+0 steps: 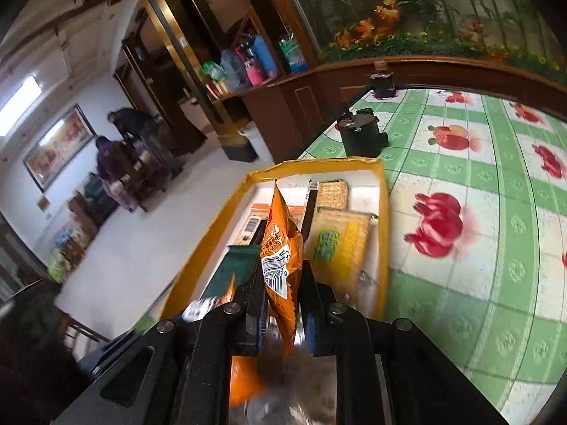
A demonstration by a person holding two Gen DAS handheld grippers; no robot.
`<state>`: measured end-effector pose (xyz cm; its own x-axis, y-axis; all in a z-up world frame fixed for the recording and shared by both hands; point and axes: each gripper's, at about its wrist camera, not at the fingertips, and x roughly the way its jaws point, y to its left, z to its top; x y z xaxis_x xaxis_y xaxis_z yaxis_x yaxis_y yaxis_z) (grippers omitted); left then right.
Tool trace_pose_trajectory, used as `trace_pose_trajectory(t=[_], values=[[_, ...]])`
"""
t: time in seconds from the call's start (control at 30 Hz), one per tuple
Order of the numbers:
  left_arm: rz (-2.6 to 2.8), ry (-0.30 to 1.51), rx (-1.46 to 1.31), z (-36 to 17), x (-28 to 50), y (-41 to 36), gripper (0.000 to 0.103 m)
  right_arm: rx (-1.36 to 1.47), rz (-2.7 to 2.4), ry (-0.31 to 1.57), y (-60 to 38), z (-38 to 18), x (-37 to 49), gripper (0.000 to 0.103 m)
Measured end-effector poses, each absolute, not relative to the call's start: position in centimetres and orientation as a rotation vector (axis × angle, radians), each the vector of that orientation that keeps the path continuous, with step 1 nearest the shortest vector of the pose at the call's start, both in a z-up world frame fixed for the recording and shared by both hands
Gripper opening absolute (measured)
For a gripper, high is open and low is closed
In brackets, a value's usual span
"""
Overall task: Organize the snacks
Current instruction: 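Carry the orange bag and white packet into the yellow box and open both grippers, then move both grippers back toward the silver foil bag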
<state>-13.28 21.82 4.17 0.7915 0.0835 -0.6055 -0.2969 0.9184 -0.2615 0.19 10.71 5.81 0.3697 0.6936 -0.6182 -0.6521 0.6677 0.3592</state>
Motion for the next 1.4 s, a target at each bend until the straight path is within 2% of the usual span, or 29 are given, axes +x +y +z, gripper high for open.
trace_pose_trajectory(t=[0.27,0.33,0.4,0.43,0.47,0.53,0.87,1.4], values=[[0.182,0.653,-0.366,3.8,-12.8,21.7,0.032,0.015,0.841,0.893,13.5,4.0,2.1,0.018],[0.182,0.657,-0.366,3.8,-12.9,21.6,0.034,0.007,0.838,0.895,13.4,4.1,2.1,0.022],[0.179,0.653,-0.368,3.8,-13.0,21.5,0.038,0.015,0.852,0.892,13.2,4.2,2.0,0.033],[0.183,0.65,-0.368,3.8,-13.0,21.6,0.046,0.023,0.866,0.886,13.0,4.4,1.8,0.044],[0.189,0.646,-0.37,3.8,-13.1,21.6,0.05,0.029,0.877,0.869,12.6,4.7,1.5,0.057],[0.187,0.63,-0.375,4.0,-13.3,21.7,0.055,0.022,0.863,0.839,12.1,5.2,1.0,0.068],[0.168,0.603,-0.355,4.3,-13.6,21.2,0.064,0.164,0.892,0.776,6.3,7.0,0.5,0.07],[0.195,0.604,-0.26,4.8,-13.4,19.4,0.066,0.439,0.644,0.8,-8.7,5.1,6.2,0.07]])
